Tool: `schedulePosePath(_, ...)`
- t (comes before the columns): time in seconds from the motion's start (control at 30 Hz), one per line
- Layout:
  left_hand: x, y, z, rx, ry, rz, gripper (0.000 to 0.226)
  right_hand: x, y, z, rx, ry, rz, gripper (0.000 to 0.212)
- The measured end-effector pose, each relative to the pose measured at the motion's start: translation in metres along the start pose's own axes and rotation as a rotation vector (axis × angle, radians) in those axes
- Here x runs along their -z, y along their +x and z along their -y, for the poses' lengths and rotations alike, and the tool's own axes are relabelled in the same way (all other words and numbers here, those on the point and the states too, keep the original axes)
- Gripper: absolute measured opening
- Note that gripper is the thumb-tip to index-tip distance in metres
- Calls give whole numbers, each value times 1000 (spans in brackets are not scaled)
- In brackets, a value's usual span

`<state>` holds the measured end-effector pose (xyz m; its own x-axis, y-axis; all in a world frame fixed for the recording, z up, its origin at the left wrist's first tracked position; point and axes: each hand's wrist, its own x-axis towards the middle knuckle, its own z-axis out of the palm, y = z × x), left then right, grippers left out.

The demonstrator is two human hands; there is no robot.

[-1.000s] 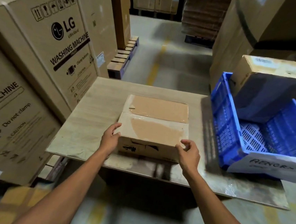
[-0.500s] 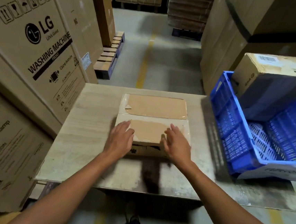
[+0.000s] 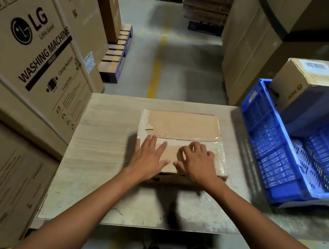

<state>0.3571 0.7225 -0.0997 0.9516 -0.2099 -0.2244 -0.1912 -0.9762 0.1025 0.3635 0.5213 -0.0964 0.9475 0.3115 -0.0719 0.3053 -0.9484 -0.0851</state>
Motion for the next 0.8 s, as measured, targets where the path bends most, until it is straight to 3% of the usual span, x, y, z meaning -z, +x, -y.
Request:
schedulePosePath(0.17,-4,8,21,-30,-47,-128,79,2,35,16,163,32,139,87)
schedulePosePath(0.23,-6,9,20,-6,-25,-125,79,-8,36,24,171,33,184,84)
schedulePosePath(0.37,4,16,18,21,17,-107,62,1,43,19,232,-36,79,73)
schedulePosePath(0.5,25,42,17,54,1,-219,49,31,84,14,231,-84,190,79)
schedulePosePath(0.63,20,67,14,51,-36,-103,58,20,104,3,180,-63,315,112)
schedulePosePath(0.8,21,76,11,80,-11,-79,59,4,101,-7,202,-43,249,109)
